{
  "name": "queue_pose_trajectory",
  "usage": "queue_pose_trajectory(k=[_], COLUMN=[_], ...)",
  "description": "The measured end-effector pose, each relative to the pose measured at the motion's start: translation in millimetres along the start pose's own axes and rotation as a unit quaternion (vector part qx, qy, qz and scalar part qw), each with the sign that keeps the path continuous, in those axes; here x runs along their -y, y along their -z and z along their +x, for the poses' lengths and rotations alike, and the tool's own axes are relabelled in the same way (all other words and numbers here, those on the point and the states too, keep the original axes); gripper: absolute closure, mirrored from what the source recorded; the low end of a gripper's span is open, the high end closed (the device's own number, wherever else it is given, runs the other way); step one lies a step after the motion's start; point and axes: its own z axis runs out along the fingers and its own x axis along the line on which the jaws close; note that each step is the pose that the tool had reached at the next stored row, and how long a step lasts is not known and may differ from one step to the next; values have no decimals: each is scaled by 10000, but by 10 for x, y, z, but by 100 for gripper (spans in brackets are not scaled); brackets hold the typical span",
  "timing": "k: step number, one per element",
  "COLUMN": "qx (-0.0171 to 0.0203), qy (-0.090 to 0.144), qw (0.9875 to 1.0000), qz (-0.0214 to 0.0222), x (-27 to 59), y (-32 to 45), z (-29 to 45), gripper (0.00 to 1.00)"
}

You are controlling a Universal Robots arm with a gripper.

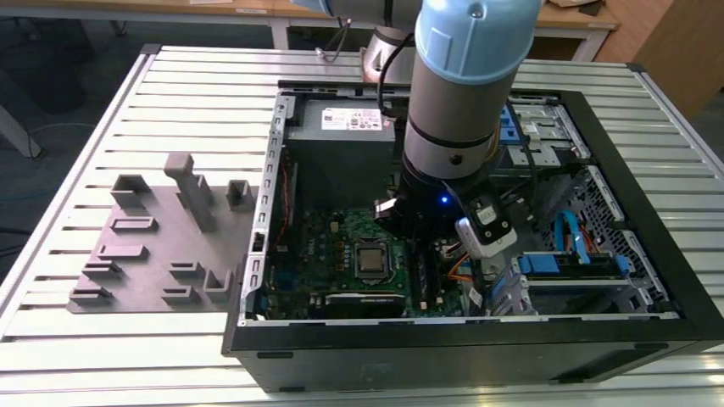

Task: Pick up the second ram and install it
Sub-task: 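Insert the second ram into the second slot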

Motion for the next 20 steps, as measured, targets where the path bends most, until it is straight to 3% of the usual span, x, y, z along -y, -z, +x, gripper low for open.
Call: queue_pose_trajectory(k=[3,7,8,20], qx=[1,3,2,3], qy=[1,7,7,65], qw=[10000,9999,9999,9999], qz=[8,125,131,125], x=[-1,1,1,-6], y=[-2,-2,-6,-64], z=[-1,0,0,13], gripper=[89,89,89,89])
